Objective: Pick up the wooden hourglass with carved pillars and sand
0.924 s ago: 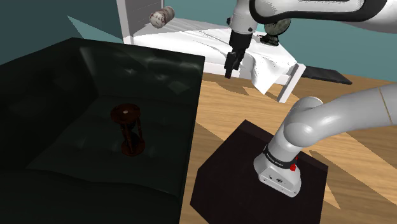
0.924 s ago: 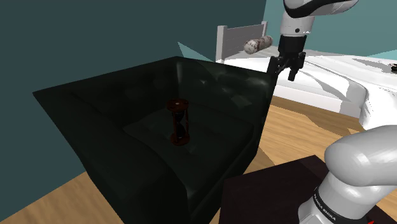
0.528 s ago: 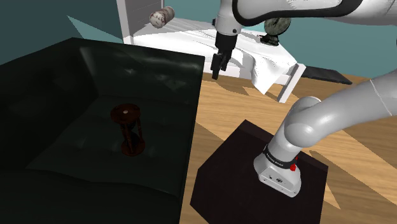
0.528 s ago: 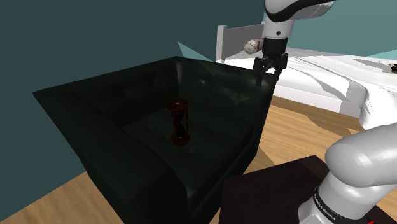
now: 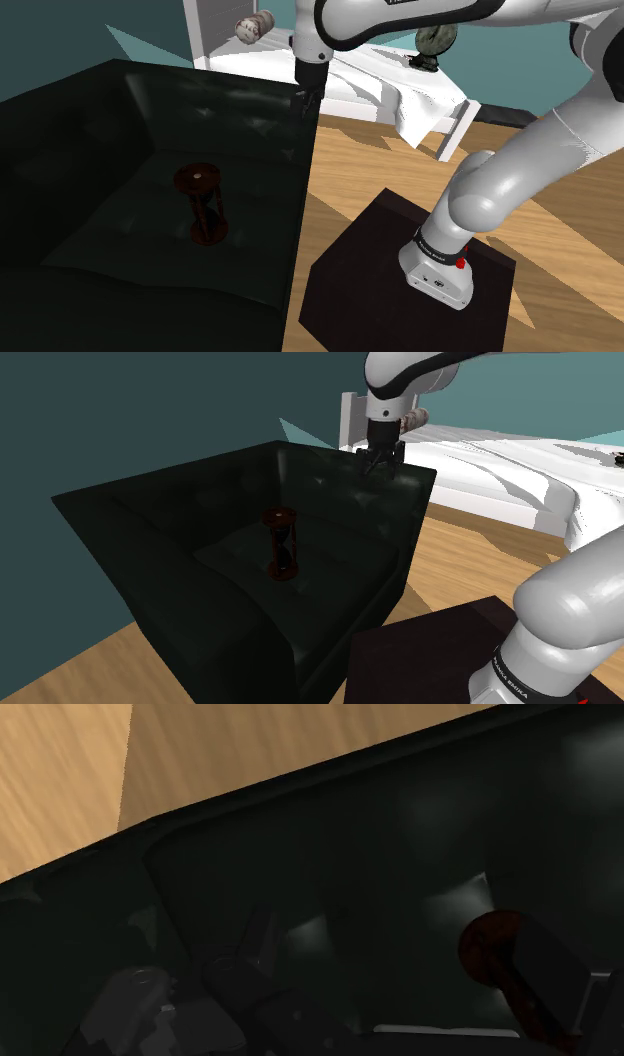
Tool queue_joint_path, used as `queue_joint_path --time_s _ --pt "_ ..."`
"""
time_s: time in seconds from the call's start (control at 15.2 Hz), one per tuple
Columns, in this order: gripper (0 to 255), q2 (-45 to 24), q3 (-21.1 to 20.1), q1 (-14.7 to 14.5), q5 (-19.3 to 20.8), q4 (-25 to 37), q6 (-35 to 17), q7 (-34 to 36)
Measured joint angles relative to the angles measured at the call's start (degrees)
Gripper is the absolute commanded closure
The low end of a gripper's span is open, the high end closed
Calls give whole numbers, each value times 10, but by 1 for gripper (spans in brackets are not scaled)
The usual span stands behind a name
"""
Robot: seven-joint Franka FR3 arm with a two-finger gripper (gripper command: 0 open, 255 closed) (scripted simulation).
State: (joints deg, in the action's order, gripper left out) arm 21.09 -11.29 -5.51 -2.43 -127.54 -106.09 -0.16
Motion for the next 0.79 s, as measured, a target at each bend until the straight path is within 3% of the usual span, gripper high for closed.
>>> queue_joint_path --time_s 0.79 --pt "0 -250 -66 -37 51 220 -28 62"
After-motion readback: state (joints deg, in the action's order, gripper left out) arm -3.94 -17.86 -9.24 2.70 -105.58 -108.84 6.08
